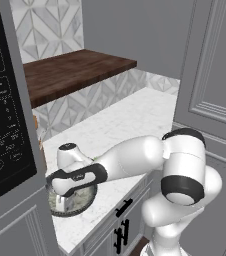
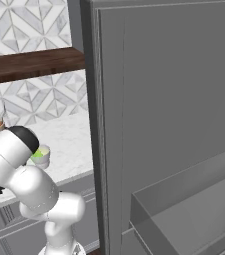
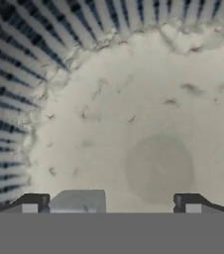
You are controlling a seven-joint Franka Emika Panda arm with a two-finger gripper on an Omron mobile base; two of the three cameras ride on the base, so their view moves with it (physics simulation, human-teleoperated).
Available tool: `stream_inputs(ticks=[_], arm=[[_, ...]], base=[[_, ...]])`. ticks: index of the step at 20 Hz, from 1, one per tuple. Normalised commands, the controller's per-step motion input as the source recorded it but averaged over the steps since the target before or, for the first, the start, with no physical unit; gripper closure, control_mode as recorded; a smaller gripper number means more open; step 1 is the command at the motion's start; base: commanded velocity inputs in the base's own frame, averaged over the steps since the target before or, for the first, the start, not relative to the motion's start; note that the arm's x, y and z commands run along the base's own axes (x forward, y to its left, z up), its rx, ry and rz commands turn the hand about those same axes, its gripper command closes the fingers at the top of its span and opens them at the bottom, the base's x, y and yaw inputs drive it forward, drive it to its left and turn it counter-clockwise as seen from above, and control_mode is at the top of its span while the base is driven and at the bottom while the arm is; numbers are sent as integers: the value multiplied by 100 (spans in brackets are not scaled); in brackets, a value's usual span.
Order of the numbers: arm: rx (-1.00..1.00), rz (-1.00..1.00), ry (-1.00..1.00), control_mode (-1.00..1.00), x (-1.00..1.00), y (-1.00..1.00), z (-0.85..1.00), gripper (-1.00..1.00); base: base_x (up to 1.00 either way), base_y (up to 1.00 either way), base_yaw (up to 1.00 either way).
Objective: Grab a lemon wedge from the fridge and one ice cube from the ice bowl, and put them in the glass of lemonade.
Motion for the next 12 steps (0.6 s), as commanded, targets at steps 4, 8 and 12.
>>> stream_inputs(ticks=[4, 8, 12], arm=[[0, 0, 0, -100, 0, 0, 0, -100], [0, 0, 0, -100, 0, 0, 0, -100], [0, 0, -1, -100, -21, 0, 0, -100]], base=[[0, 0, 0], [0, 0, 0], [0, 0, 0]])
